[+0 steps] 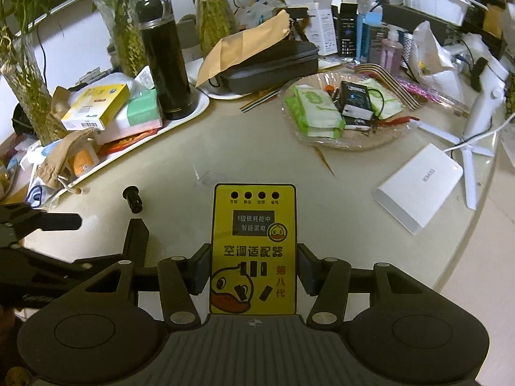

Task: Organize rigid objects
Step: 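Grasp the black rectangular block with the left tool while the right tool holds the yellow box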

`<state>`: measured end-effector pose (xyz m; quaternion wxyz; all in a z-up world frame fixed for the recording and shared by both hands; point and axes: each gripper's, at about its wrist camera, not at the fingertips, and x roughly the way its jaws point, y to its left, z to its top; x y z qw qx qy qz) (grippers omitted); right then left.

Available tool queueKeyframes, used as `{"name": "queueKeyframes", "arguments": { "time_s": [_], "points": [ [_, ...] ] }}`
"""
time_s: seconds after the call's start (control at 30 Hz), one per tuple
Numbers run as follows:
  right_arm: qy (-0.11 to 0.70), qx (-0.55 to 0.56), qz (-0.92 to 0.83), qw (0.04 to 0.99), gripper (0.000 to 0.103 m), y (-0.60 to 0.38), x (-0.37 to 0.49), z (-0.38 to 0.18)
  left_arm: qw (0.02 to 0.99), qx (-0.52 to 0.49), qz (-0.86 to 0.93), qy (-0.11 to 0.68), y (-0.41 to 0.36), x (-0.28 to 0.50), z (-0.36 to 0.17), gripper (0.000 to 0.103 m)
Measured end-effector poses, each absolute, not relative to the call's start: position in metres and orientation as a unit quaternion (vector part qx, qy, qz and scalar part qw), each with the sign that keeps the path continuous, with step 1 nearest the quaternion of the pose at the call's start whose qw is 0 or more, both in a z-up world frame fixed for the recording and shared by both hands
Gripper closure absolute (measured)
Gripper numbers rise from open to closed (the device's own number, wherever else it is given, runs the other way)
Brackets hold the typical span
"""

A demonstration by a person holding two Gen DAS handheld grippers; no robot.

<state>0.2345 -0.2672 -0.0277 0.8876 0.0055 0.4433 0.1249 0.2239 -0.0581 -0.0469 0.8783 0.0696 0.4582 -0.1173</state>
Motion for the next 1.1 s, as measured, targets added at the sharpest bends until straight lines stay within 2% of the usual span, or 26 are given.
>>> {"name": "queueKeyframes", "arguments": {
  "time_s": [0.2, 0.27, 0.37, 0.4, 0.43, 0.53, 0.57, 0.6, 1.1],
  "points": [
    [0.443, 0.017, 0.128, 0.887, 0.046, -0.273, 0.233, -0.028, 0.863, 0.077, -0.112, 0.487, -0.068, 0.241, -0.061, 0.023],
    [0.44, 0.019, 0.127, 0.889, 0.046, -0.275, 0.233, -0.027, 0.858, 0.075, -0.112, 0.496, -0.069, 0.246, -0.065, 0.03],
    [0.436, 0.025, 0.127, 0.891, 0.046, -0.278, 0.233, -0.025, 0.851, 0.07, -0.109, 0.508, -0.069, 0.252, -0.071, 0.033],
    [0.436, 0.027, 0.127, 0.891, 0.046, -0.278, 0.233, -0.025, 0.85, 0.07, -0.107, 0.512, -0.069, 0.253, -0.072, 0.041],
    [0.436, 0.028, 0.127, 0.89, 0.046, -0.278, 0.233, -0.026, 0.847, 0.07, -0.106, 0.517, -0.069, 0.255, -0.074, 0.044],
    [0.437, 0.028, 0.128, 0.89, 0.046, -0.278, 0.233, -0.026, 0.837, 0.055, -0.104, 0.535, -0.066, 0.26, -0.079, 0.07],
    [0.438, 0.028, 0.129, 0.889, 0.046, -0.277, 0.233, -0.026, 0.836, 0.049, -0.099, 0.537, -0.064, 0.26, -0.079, 0.082],
    [0.437, 0.028, 0.13, 0.889, 0.046, -0.277, 0.233, -0.027, 0.836, 0.044, -0.096, 0.538, -0.061, 0.261, -0.079, 0.087],
    [0.437, 0.021, 0.136, 0.889, 0.046, -0.268, 0.234, -0.028, 0.857, 0.018, -0.104, 0.505, -0.048, 0.249, -0.059, 0.088]
  ]
}}
